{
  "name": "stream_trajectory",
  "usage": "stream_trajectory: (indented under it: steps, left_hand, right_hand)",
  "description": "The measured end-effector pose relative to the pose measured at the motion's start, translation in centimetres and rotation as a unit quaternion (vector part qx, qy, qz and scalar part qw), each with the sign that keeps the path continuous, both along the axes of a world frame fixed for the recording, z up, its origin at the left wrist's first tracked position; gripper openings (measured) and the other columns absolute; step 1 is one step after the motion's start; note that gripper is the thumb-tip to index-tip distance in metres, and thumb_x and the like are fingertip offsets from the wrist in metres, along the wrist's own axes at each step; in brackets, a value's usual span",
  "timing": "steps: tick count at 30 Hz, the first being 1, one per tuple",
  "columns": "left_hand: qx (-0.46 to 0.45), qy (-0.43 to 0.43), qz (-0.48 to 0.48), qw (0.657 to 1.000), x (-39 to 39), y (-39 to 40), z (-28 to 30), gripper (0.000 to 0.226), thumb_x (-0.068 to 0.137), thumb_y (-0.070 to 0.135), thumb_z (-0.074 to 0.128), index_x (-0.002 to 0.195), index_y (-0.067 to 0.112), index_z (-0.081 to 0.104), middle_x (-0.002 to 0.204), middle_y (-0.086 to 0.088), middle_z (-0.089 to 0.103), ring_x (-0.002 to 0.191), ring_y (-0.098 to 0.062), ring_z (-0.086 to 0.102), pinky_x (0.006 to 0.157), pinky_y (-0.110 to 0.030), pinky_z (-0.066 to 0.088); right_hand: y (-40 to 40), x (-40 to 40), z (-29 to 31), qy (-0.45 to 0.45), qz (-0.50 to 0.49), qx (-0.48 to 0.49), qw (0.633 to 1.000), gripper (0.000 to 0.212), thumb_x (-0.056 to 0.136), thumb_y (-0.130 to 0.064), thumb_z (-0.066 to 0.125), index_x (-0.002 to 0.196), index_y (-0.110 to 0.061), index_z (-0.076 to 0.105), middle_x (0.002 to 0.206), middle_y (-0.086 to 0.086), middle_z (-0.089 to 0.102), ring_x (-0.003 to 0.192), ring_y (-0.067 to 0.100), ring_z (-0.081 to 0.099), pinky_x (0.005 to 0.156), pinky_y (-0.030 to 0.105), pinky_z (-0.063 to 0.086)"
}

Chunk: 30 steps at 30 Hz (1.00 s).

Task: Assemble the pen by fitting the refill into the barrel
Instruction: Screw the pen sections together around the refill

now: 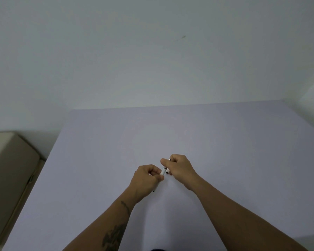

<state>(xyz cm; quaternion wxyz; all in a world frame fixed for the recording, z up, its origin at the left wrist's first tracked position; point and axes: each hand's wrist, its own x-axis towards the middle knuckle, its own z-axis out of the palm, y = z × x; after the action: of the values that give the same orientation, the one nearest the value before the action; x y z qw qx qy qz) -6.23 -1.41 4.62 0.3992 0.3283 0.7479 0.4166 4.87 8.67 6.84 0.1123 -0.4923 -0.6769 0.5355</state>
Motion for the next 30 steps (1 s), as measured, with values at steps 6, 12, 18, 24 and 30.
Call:
stream_trajectory:
  steps: [6,12,18,24,30]
  left_hand:
    - [0.008,-0.005,0.01,1.0,0.0,0.1,-0.1,0.005,0.085,0.015,0.07,0.079,0.015,0.071,0.076,-0.003,0.064,0.068,-0.014,0.06,0.051,-0.014,0.047]
    - [0.008,-0.021,0.008,1.0,-0.1,0.0,-0.4,0.004,0.083,0.014,0.071,0.079,0.014,0.071,0.071,0.0,0.061,0.063,-0.014,0.058,0.05,-0.014,0.047]
    - [0.011,-0.018,0.004,1.0,-0.1,0.2,-0.7,0.007,0.085,0.015,0.069,0.079,0.015,0.071,0.072,-0.003,0.063,0.063,-0.014,0.059,0.052,-0.015,0.049]
    - [0.016,-0.019,0.02,1.0,-0.5,0.2,-0.9,0.003,0.085,0.014,0.07,0.083,0.012,0.071,0.074,-0.002,0.063,0.064,-0.014,0.059,0.047,-0.009,0.048]
    - [0.016,-0.013,0.018,1.0,-0.4,0.3,-1.0,0.006,0.085,0.016,0.071,0.08,0.017,0.071,0.077,-0.003,0.065,0.07,-0.016,0.061,0.056,-0.019,0.049]
  right_hand:
    - [1.1,1.1,0.3,0.122,0.014,-0.2,0.972,0.02,0.097,-0.011,0.056,0.099,-0.009,0.077,0.088,0.005,0.067,0.075,0.016,0.06,0.063,0.026,0.049]
    - [0.7,1.0,-0.6,0.11,-0.022,-0.155,0.981,0.014,0.088,-0.014,0.07,0.076,-0.013,0.076,0.078,0.004,0.069,0.067,0.012,0.061,0.057,0.024,0.049]
    - [0.1,0.1,-0.9,0.049,-0.024,-0.051,0.997,0.04,0.08,-0.037,0.073,0.061,-0.016,0.045,0.066,0.009,0.051,0.06,0.021,0.048,0.059,0.036,0.04]
    - [1.0,0.9,0.1,0.129,-0.013,-0.241,0.962,0.015,0.094,-0.016,0.063,0.092,-0.01,0.076,0.077,0.002,0.065,0.066,0.015,0.056,0.059,0.028,0.045]
    - [1.1,0.7,-0.1,0.123,-0.027,-0.201,0.972,0.019,0.095,-0.007,0.058,0.092,-0.007,0.076,0.077,0.002,0.069,0.067,0.013,0.056,0.057,0.024,0.049]
